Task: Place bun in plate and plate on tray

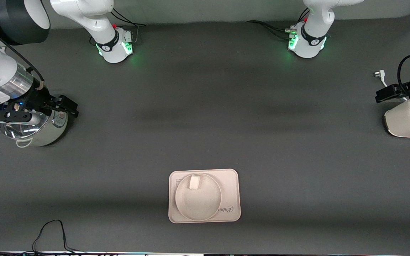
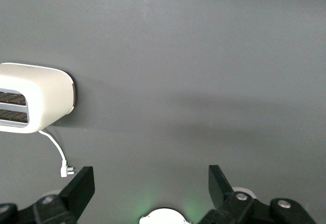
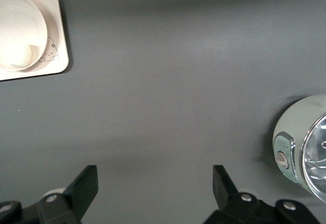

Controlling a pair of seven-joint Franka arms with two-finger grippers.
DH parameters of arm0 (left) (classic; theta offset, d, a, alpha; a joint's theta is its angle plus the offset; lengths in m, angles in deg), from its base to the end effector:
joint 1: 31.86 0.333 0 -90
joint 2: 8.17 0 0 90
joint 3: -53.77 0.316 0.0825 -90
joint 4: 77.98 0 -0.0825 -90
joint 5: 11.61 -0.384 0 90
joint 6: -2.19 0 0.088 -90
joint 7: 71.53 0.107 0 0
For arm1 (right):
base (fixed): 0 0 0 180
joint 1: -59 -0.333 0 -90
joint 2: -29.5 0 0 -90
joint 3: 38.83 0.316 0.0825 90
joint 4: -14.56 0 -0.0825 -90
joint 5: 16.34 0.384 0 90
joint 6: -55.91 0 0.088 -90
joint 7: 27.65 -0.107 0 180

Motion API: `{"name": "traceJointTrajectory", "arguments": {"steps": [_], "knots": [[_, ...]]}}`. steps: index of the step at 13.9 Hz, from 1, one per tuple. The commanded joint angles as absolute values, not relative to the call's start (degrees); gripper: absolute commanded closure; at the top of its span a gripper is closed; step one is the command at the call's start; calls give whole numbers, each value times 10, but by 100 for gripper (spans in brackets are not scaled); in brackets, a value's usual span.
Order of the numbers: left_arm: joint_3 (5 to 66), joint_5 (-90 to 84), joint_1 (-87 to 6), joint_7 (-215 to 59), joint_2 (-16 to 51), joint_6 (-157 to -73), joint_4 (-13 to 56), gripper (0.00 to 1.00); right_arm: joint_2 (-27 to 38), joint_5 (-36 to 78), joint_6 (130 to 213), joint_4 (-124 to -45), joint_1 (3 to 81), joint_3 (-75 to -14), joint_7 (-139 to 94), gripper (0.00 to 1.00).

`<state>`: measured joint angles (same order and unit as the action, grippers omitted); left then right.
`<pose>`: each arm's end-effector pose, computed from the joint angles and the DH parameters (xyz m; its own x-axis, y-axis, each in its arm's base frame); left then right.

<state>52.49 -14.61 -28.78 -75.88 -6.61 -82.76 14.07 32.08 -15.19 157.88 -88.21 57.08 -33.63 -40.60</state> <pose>0.5499 0.0234 0.5859 0.9830 0.1112 -0.1461 0.1029 -0.9927 -0.0629 0.5475 0.0710 0.5613 0.9940 -0.1057 0.0266 -0.1051 -0.9942 -0.0222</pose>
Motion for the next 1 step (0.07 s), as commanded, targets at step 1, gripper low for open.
{"name": "traceJointTrajectory", "arguments": {"steps": [1], "knots": [[528, -152, -288, -763, -72, -815, 134, 0, 329, -139, 1573, -888, 578, -330, -399, 0]]}}
